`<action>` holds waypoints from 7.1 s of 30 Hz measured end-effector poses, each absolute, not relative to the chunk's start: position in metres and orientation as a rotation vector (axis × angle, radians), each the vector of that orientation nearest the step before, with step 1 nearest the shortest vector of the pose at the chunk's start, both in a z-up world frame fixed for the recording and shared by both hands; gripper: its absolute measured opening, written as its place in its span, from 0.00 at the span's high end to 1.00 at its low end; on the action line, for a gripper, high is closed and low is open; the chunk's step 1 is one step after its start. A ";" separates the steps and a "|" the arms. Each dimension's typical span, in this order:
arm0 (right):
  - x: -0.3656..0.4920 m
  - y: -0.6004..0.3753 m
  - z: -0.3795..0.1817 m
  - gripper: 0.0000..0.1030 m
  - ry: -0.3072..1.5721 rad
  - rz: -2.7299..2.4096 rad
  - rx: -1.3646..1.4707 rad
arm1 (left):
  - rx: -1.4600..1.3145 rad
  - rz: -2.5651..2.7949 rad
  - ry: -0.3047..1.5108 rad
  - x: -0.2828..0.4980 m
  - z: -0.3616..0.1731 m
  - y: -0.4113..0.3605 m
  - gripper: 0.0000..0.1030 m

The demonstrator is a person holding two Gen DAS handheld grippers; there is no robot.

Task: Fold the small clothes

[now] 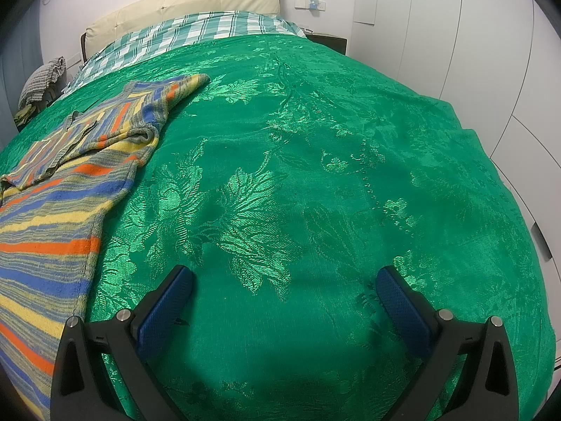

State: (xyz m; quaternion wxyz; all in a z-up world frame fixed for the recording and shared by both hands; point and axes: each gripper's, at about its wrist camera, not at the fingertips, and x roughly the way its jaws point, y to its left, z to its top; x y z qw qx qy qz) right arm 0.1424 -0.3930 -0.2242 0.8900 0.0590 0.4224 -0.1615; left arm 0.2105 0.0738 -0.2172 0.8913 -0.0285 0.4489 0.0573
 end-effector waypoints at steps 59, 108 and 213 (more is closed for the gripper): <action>0.143 -0.393 -0.225 0.00 0.878 -0.336 0.122 | -0.052 0.126 0.930 0.211 -0.217 0.073 0.00; 0.144 -0.392 -0.225 0.00 0.879 -0.337 0.122 | -0.049 0.128 0.930 0.211 -0.217 0.072 0.00; 0.206 -0.362 -0.169 0.24 1.022 0.084 0.233 | -0.060 -0.172 1.030 0.244 -0.164 0.069 0.08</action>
